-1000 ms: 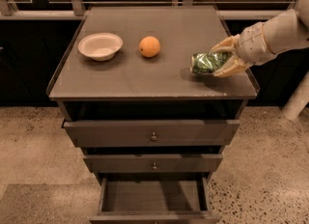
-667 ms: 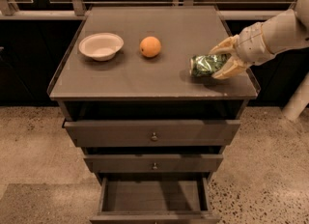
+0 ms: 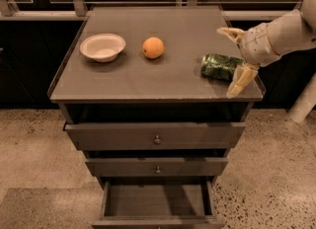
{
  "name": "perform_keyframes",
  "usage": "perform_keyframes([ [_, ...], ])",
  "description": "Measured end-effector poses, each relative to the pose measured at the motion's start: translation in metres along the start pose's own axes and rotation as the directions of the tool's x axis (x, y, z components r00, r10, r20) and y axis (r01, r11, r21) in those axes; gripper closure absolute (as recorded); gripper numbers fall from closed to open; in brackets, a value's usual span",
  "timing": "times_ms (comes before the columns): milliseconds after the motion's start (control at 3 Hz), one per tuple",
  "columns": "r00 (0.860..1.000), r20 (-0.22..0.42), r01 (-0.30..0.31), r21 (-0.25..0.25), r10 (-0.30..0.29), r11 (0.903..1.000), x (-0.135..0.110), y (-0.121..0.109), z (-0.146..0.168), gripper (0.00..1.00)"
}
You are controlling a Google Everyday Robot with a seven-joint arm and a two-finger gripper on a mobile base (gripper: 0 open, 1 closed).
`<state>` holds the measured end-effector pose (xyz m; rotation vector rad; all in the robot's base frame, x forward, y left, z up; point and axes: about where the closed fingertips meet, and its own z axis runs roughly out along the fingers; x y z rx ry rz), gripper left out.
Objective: Pick green can from bottom drawer and place on counter
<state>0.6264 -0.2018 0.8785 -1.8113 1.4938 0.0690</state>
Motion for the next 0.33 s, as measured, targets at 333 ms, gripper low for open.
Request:
perform_keyframes([
  [333,1.000,0.000,0.000,0.000,0.000,1.0000,0.0000,0.0000,0.0000,0.00],
])
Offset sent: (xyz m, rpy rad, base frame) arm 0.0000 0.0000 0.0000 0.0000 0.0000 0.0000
